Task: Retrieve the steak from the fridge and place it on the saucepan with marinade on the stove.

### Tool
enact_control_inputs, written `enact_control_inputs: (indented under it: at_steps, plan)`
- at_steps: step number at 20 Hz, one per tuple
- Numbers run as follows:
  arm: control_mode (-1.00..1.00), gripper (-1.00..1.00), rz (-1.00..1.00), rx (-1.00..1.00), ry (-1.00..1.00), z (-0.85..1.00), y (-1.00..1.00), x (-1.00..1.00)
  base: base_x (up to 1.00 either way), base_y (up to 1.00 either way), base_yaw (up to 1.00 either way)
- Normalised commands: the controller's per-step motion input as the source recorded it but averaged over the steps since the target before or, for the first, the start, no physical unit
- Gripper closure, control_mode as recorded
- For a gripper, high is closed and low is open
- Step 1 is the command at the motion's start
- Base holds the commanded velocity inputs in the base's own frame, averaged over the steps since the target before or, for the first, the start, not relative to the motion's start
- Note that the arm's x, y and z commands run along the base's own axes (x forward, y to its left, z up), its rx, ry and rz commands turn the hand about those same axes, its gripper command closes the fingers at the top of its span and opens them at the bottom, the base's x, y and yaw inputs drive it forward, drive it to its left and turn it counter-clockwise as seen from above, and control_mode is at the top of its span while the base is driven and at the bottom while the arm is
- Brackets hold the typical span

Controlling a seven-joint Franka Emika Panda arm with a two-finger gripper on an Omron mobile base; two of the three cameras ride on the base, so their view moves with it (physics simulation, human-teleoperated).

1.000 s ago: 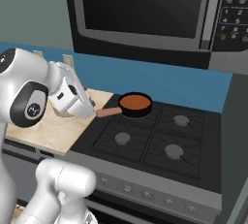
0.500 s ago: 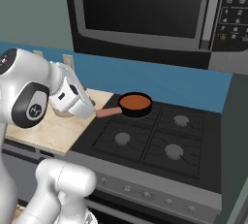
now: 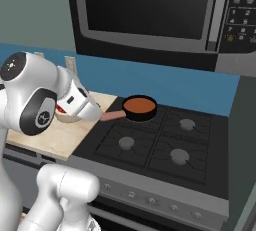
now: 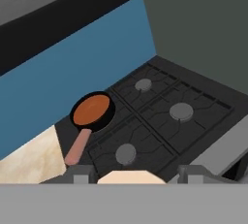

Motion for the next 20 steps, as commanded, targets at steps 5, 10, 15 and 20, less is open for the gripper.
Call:
enact_control_inputs:
  at_steps: [5,10,15,20]
  plan:
    - [-1.0,1.0,0.0,0.0,0.0,-0.03,0.0,0.03,0.0,0.0,0.0]
    - [-1.0,1.0,0.0,0.0,0.0,-0.16,0.0,0.03,0.0,0.0,0.0]
    - [-1.0,1.0,0.0,0.0,0.0,-0.14,0.0,0.07,0.0,0.0,0.0]
    - [-1.0,1.0,0.0,-0.01,0.0,-0.17,0.0,0.22,0.0,0.0,0.0]
